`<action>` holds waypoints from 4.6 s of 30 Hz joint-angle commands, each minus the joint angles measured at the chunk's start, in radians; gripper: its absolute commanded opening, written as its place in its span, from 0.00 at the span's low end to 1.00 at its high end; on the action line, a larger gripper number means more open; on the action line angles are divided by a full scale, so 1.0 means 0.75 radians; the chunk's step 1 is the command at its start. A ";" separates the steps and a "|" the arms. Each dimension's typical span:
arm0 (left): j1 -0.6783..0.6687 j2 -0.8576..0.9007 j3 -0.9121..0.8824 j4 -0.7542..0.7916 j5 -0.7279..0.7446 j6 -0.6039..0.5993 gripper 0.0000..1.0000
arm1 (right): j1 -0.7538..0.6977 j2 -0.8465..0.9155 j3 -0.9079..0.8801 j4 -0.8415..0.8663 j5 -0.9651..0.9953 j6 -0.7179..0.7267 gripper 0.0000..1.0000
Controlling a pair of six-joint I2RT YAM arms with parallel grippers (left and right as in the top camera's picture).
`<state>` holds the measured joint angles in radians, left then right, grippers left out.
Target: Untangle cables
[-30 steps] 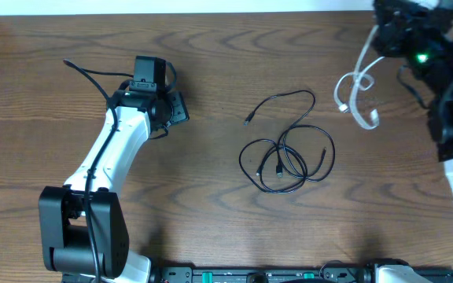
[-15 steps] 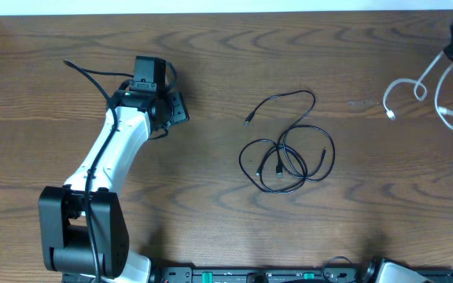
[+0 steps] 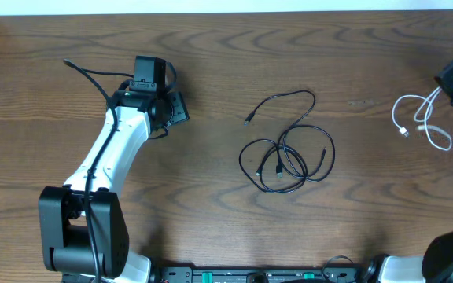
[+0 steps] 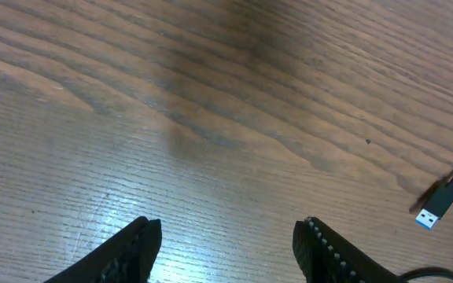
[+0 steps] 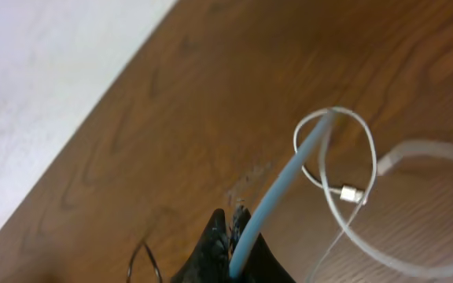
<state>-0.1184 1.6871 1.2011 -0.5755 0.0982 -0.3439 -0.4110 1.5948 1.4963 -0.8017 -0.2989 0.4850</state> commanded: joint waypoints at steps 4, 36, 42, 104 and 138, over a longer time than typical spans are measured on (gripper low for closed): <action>0.006 0.011 -0.012 0.000 -0.017 -0.013 0.59 | 0.006 0.068 -0.001 -0.077 -0.259 -0.024 0.01; 0.006 0.011 -0.012 0.000 -0.017 -0.013 0.59 | 0.875 0.116 -0.288 0.098 -0.016 0.022 0.01; 0.006 0.011 -0.012 0.000 -0.017 -0.013 0.59 | 1.085 0.116 -0.413 0.367 0.129 0.062 0.04; 0.006 0.011 -0.012 0.000 -0.017 -0.013 0.59 | 1.725 0.121 -0.636 1.074 0.581 -0.214 0.99; 0.006 0.011 -0.012 0.000 -0.017 -0.013 0.59 | 1.493 0.080 -0.623 0.927 0.459 -0.213 0.63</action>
<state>-0.1184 1.6871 1.2011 -0.5755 0.0982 -0.3439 0.7799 1.6764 1.0233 -0.0769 0.1303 0.3065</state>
